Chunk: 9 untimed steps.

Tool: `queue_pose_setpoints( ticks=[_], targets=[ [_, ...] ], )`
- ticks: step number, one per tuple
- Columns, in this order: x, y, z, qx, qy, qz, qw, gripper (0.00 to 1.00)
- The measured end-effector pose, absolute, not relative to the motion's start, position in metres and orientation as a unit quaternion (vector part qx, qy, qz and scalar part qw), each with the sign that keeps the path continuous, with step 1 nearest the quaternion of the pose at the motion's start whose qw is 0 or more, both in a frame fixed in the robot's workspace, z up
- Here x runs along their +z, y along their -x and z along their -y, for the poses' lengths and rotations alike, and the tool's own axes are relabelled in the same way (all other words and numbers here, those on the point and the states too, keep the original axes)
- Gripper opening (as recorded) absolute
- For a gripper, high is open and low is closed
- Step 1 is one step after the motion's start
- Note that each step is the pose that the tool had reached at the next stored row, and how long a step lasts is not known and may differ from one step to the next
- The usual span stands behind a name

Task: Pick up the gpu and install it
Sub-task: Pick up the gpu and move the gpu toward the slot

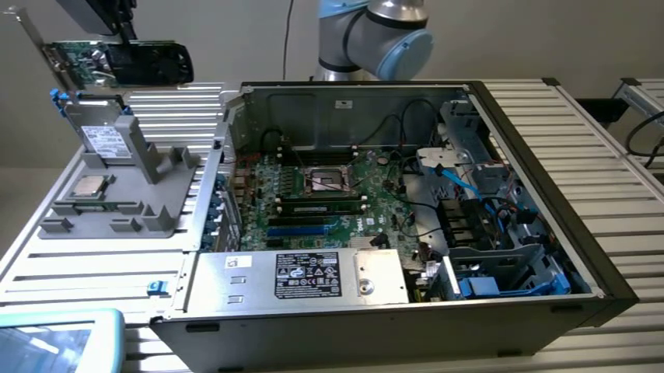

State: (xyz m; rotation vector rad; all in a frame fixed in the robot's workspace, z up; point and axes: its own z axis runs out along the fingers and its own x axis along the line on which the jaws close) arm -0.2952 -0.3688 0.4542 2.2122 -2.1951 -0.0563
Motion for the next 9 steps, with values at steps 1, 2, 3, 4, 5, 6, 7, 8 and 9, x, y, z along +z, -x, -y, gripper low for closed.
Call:
queue_pose_setpoints(
  ticks=[1, 2, 3, 4, 5, 6, 7, 8, 9],
  targets=[
    [0.454, 0.291, 0.37, -0.018, -0.71, 0.704, 0.012, 0.27],
    [0.454, 0.287, 0.371, -0.018, -0.71, 0.704, 0.012, 0.27],
    [0.454, 0.283, 0.372, -0.018, -0.71, 0.704, 0.012, 0.27],
    [0.454, 0.279, 0.373, -0.018, -0.71, 0.704, 0.012, 0.27],
    [0.454, 0.275, 0.374, -0.018, -0.71, 0.704, 0.012, 0.27],
    [0.454, 0.271, 0.375, -0.019, -0.71, 0.704, 0.012, 0.27],
    [0.454, 0.268, 0.376, -0.019, -0.71, 0.704, 0.012, 0.27],
    [0.454, 0.264, 0.377, -0.019, -0.71, 0.704, 0.012, 0.27],
    [0.453, 0.26, 0.378, -0.019, -0.71, 0.704, 0.012, 0.27]
  ],
)
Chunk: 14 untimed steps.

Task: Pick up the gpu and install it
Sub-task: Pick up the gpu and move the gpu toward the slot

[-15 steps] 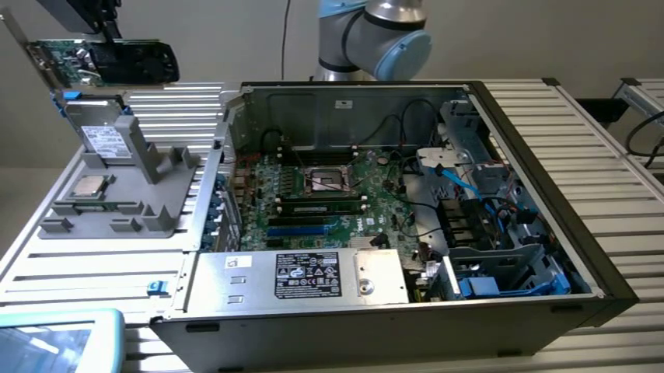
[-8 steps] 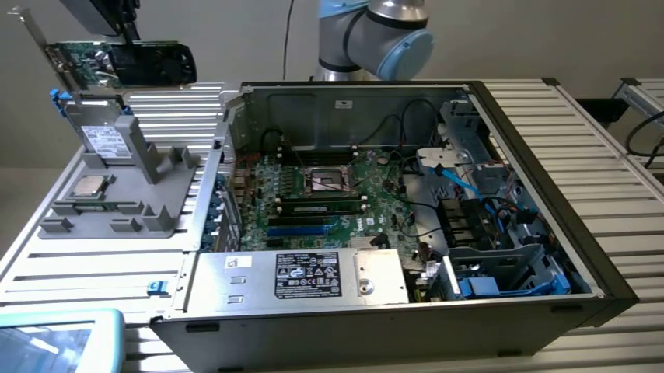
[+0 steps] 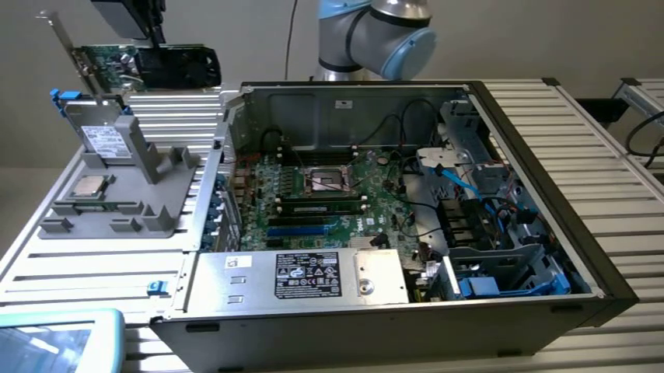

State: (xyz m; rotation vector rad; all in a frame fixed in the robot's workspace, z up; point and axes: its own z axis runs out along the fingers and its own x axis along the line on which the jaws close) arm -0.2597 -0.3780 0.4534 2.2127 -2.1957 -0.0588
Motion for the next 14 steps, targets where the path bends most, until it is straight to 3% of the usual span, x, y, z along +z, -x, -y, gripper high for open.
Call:
queue_pose_setpoints(
  ticks=[14],
  targets=[
    [0.452, 0.209, 0.392, -0.021, -0.71, 0.704, 0.012, 0.27]
  ],
)
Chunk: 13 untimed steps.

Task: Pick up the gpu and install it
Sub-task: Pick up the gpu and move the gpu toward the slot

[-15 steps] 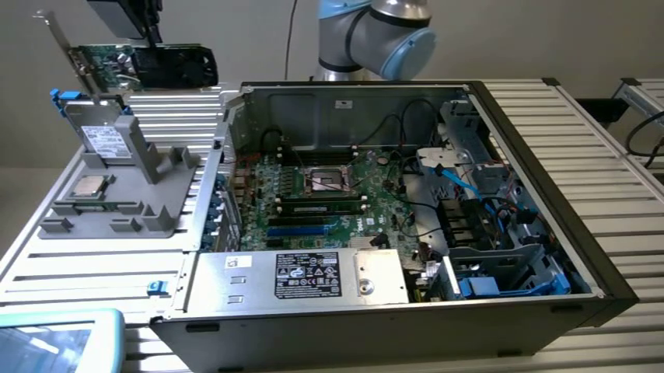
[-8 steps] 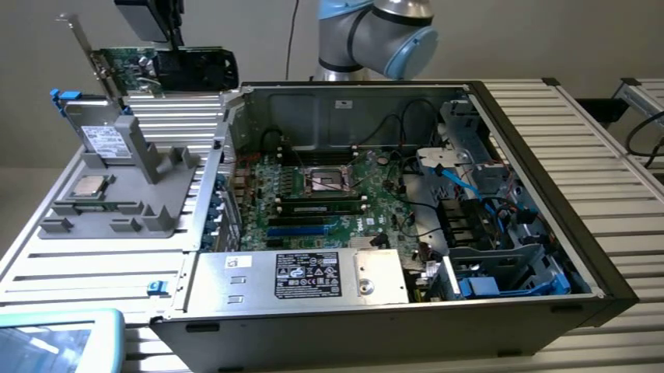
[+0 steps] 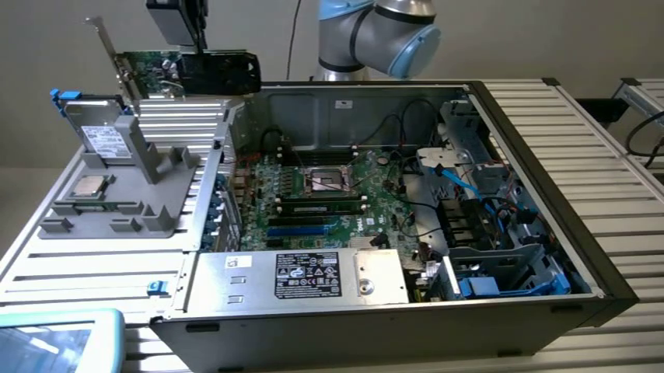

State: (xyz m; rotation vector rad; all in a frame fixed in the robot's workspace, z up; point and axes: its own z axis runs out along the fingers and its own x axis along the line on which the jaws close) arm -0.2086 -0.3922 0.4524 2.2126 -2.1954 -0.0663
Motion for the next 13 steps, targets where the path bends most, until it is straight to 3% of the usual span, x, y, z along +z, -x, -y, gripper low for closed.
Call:
queue_pose_setpoints(
  ticks=[9, 13],
  targets=[
    [0.452, 0.18, 0.4, -0.026, -0.71, 0.704, 0.013, 0.27],
    [0.45, 0.172, 0.404, -0.035, -0.71, 0.704, 0.011, 0.27]
  ],
)
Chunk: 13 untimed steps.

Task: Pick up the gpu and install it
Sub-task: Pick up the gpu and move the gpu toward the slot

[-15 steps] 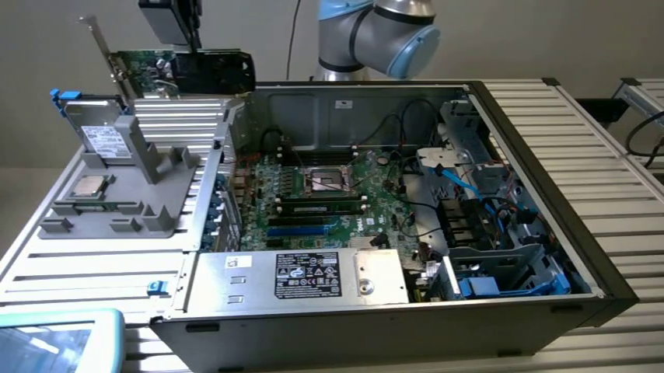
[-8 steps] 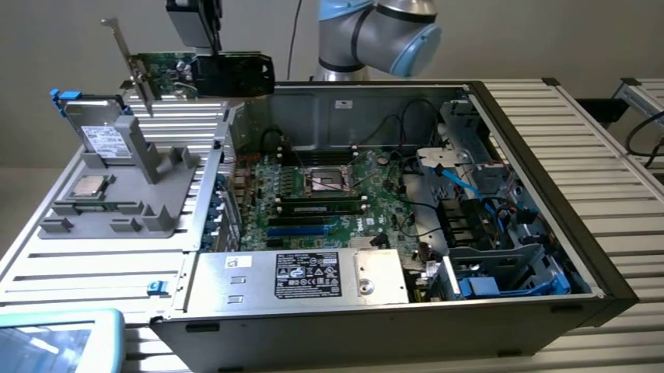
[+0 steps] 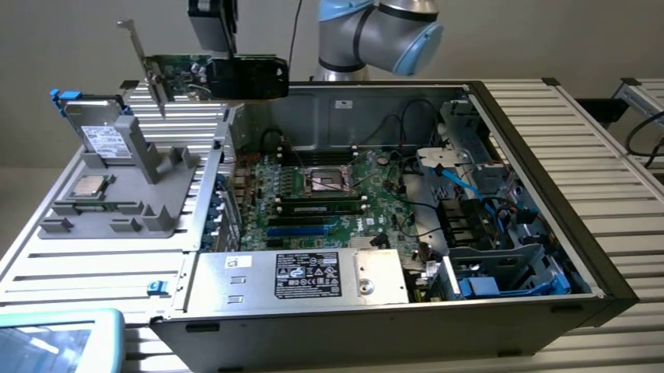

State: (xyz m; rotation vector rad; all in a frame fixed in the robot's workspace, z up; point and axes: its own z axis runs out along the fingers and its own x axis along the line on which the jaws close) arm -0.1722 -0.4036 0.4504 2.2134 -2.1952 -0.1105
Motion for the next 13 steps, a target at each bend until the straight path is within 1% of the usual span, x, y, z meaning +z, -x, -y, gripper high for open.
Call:
queue_pose_setpoints(
  ticks=[3, 13],
  targets=[
    [0.45, 0.165, 0.406, -0.042, -0.71, 0.703, 0.009, 0.27],
    [0.45, 0.133, 0.416, -0.042, -0.71, 0.703, 0.009, 0.27]
  ],
)
